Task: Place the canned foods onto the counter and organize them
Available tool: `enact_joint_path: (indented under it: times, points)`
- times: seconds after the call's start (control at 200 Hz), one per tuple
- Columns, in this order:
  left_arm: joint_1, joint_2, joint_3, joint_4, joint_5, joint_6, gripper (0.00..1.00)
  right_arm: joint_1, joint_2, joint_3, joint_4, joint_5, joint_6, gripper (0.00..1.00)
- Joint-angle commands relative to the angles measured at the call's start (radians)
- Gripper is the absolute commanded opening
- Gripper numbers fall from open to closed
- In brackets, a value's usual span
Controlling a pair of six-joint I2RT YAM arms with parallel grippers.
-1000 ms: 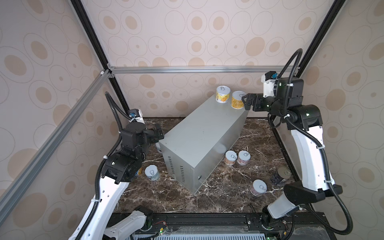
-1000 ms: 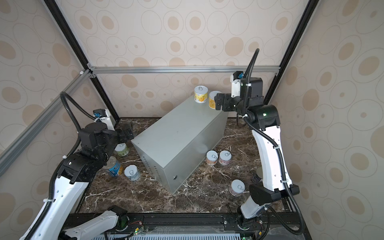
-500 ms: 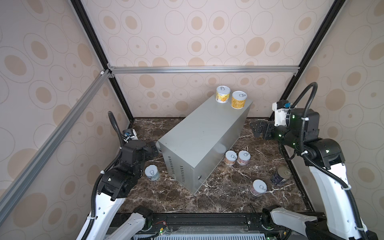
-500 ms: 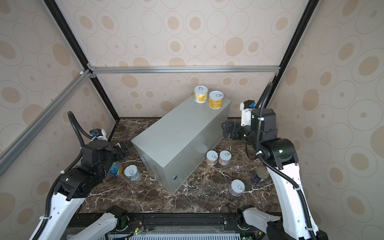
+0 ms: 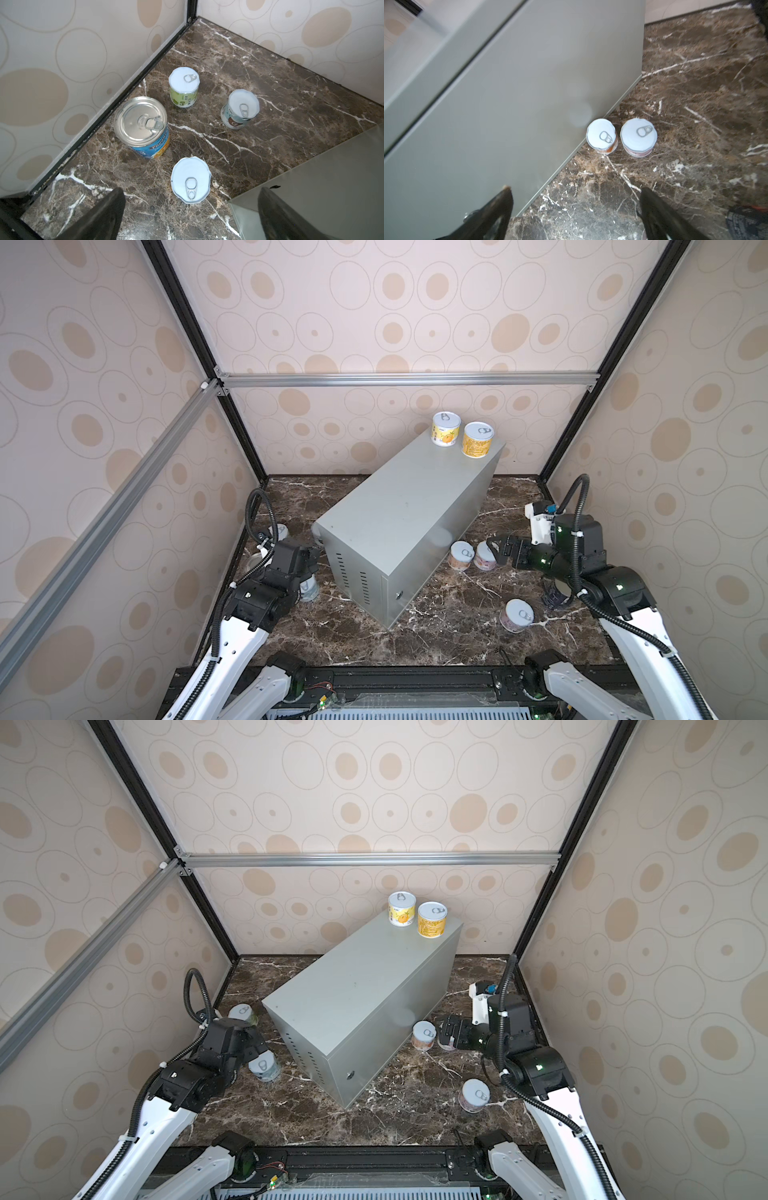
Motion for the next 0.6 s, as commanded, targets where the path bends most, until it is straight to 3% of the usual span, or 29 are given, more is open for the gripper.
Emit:
enact_joint_path:
  times: [0.0,0.25,0.595]
  points:
    - [0.018,-0.001,-0.059,0.029,0.03,-0.08,0.99,0.003,-0.029,-0.105,0.102,-0.048,0.048,0.97]
    - [0.047,0.031,-0.194,0.14,0.087,-0.162,0.99,0.011,-0.047,-0.281,0.265,-0.093,0.108,0.96]
    - [0.108,0.162,-0.262,0.312,0.163,-0.11,0.99,0.067,0.05,-0.343,0.4,-0.081,0.093,0.96]
